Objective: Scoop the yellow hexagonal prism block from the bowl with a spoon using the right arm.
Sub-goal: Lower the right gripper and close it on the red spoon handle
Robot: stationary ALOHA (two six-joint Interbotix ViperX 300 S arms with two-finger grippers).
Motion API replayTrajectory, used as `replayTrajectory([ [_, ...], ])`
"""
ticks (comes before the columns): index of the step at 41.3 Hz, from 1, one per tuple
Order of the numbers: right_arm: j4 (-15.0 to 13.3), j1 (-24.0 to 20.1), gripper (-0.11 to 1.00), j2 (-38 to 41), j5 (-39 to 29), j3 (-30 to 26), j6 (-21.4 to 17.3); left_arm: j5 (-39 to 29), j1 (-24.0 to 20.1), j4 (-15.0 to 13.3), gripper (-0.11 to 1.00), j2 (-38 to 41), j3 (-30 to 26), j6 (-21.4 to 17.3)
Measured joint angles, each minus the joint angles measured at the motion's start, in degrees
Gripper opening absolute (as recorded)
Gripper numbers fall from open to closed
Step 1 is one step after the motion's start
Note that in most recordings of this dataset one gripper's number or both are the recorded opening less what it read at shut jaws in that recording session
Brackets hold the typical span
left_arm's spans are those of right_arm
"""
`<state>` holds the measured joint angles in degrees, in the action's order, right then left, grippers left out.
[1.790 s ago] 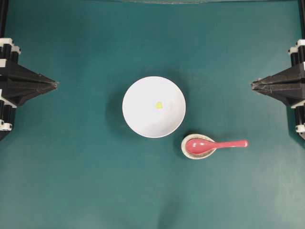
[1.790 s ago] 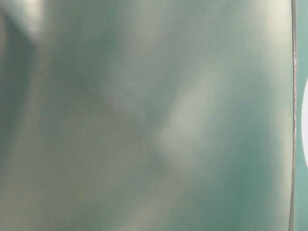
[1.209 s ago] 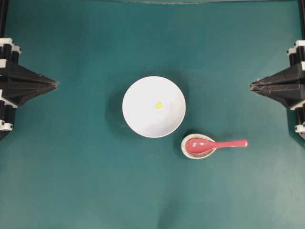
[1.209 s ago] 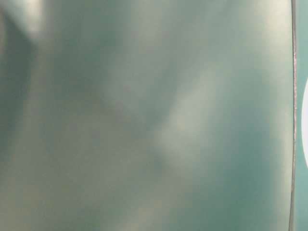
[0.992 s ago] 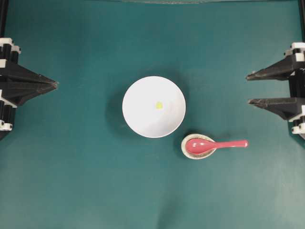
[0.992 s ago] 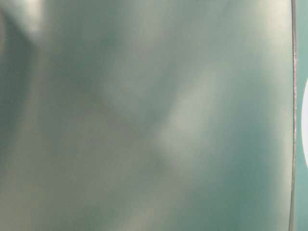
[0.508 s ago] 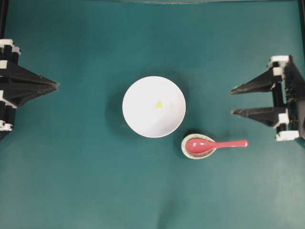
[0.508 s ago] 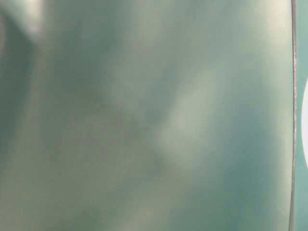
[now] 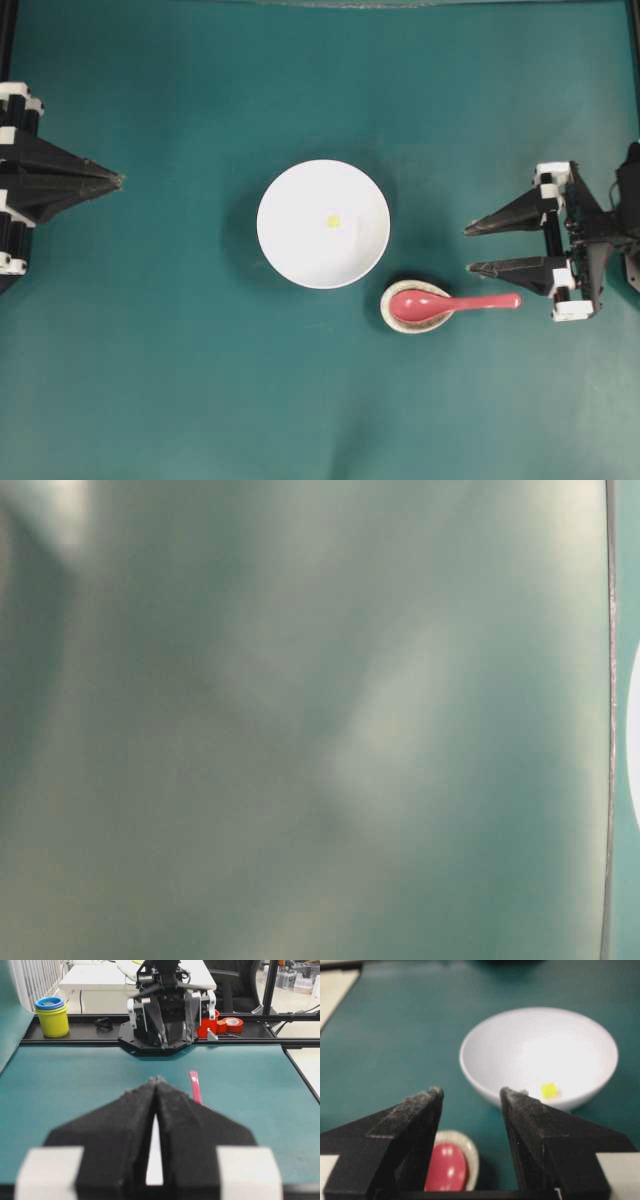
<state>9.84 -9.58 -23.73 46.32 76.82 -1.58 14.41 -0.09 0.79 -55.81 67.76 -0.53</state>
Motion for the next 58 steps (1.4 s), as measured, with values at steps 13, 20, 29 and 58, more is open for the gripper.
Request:
replayTrajectory([
  [13,5.98,-6.86,0.56,9.93,5.1,0.18,0.0,0.0,0.0,0.26,0.0,-0.09,0.0,-0.35],
  [20,10.28,-11.78,0.56,14.06,8.53,0.09,0.09,0.0,0.0,0.26,0.0,-0.09,0.0,-0.35],
  [29,14.59,-16.35,0.56,18.81,11.43,0.09,0.09,0.09,-0.09,0.26,0.0,-0.09,0.0,-0.35],
  [58,17.4,-18.02,0.56,28.39,13.8,-0.09,0.0,0.26,-1.14,0.35,0.0,-0.09,0.0,-0.35],
])
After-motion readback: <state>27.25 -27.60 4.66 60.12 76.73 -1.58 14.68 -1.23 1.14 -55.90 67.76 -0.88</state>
